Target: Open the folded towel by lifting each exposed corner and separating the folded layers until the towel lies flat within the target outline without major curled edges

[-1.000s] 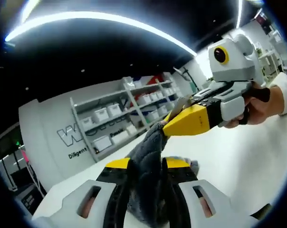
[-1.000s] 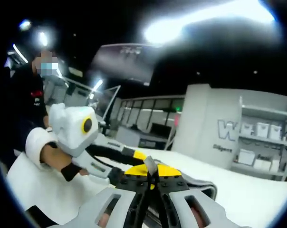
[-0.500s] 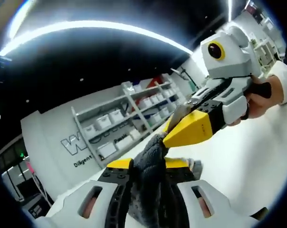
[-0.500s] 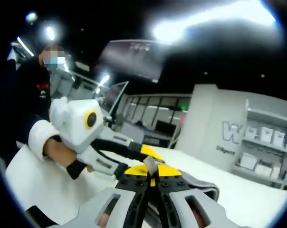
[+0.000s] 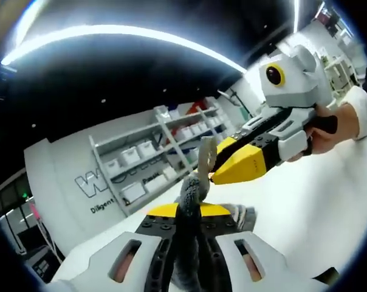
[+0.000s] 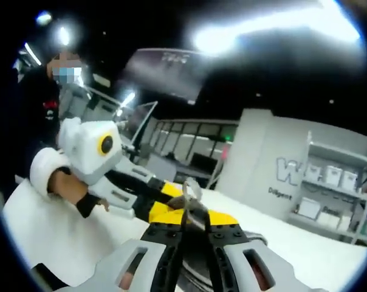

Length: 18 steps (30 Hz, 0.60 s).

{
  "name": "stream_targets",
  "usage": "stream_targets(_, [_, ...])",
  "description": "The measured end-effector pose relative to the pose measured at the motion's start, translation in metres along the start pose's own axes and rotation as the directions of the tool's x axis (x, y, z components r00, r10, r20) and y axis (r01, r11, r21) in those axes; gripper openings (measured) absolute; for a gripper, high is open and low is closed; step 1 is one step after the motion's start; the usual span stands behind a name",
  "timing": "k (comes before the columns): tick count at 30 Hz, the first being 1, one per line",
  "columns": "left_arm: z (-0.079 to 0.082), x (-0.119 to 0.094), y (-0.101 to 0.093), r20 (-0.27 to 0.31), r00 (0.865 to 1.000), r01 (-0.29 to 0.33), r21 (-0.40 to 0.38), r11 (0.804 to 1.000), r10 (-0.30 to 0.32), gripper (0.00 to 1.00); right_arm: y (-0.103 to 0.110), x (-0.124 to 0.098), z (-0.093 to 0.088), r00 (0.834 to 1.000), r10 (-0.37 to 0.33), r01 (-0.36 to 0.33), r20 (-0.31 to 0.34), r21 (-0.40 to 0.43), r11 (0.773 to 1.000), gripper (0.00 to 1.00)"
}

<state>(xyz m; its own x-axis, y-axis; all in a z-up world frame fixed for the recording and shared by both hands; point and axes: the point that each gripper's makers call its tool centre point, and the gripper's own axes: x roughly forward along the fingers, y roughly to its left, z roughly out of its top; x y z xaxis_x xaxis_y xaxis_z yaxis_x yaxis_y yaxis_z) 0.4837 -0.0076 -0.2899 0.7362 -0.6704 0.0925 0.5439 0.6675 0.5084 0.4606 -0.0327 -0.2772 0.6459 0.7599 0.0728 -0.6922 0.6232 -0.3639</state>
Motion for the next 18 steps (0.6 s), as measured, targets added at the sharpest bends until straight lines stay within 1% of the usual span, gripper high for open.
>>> stream_targets(2, [0.001, 0.001, 0.003, -0.003, 1.0, -0.001, -0.008, 1.0, 0.001, 0.07, -0.004, -0.002, -0.001, 1.0, -0.012, 0.012, -0.001, 0.003, 1.0, 0.06])
stream_targets(4, [0.001, 0.001, 0.005, 0.0, 1.0, 0.003, -0.02, 1.0, -0.003, 0.06, -0.008, -0.002, -0.002, 1.0, -0.02, 0.02, 0.004, 0.03, 0.999, 0.07])
stream_targets(5, [0.001, 0.001, 0.006, 0.004, 1.0, 0.004, -0.032, 0.999, -0.004, 0.05, -0.012, -0.002, -0.005, 1.0, -0.027, 0.027, 0.0, 0.051, 0.998, 0.07])
stream_targets(7, [0.0, 0.001, 0.007, 0.002, 1.0, -0.001, -0.034, 0.999, 0.001, 0.05, -0.021, -0.002, -0.014, 0.998, -0.054, 0.055, -0.021, 0.06, 0.997, 0.07])
stream_targets(9, [0.0, 0.001, 0.01, 0.003, 1.0, -0.004, -0.033, 0.999, 0.004, 0.05, -0.028, -0.003, -0.019, 0.996, -0.082, 0.084, -0.033, 0.073, 0.994, 0.11])
stream_targets(11, [0.001, 0.0, 0.013, 0.005, 1.0, -0.011, -0.048, 0.999, 0.011, 0.05, -0.037, -0.005, -0.024, 0.993, -0.111, 0.115, -0.045, 0.118, 0.986, 0.13])
stream_targets(13, [0.001, 0.0, 0.016, 0.005, 1.0, -0.015, -0.062, 0.998, 0.015, 0.05, -0.048, -0.007, -0.028, 0.99, -0.133, 0.14, -0.053, 0.154, 0.978, 0.14])
stream_targets(16, [0.001, -0.002, 0.022, 0.009, 1.0, -0.028, -0.092, 0.995, 0.029, 0.04, -0.056, -0.009, -0.036, 0.987, -0.144, 0.156, -0.075, 0.179, 0.972, 0.14])
stream_targets(18, [0.002, -0.003, 0.024, 0.009, 0.999, -0.032, -0.11, 0.993, 0.033, 0.04, -0.058, -0.009, -0.041, 0.984, -0.156, 0.17, -0.092, 0.178, 0.969, 0.15])
